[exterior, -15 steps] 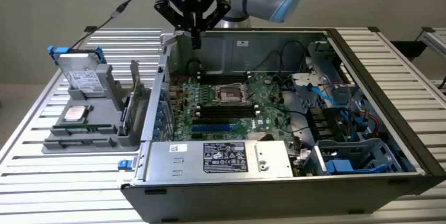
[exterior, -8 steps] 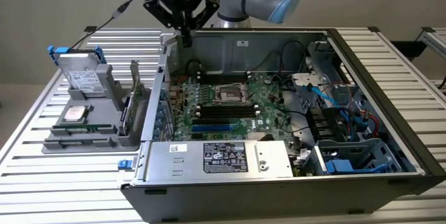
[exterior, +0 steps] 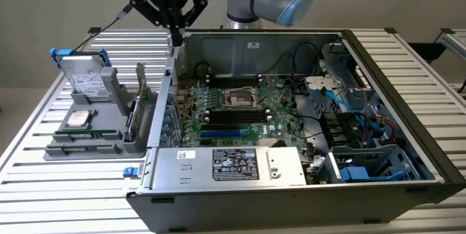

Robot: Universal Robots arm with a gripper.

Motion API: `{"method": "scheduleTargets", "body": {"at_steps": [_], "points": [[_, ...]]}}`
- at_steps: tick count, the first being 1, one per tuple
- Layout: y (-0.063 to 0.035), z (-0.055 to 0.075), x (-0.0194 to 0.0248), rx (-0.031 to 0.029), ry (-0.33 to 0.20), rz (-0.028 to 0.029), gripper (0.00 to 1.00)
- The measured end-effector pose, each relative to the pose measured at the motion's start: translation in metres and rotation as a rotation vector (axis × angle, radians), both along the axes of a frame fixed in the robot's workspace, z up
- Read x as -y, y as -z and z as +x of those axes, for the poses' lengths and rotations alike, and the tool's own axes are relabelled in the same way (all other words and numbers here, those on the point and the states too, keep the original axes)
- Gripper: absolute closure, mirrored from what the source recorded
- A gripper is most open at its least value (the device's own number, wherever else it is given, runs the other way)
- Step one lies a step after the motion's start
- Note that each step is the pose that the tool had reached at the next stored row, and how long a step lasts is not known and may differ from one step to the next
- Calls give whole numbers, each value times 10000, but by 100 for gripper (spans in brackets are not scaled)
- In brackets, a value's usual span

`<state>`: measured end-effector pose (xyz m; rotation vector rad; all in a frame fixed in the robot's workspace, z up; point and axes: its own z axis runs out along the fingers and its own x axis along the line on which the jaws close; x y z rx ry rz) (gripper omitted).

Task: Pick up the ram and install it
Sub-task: 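Reach for the ram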

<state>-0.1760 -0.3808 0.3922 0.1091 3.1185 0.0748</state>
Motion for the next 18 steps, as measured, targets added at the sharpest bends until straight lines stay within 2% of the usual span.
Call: {"method": "scheduleTargets", "body": {"at_steps": [4,18], "points": [[6,-182,-30,1,-1,1,90],[14,-818,-30,-19,0,52,90]]}}
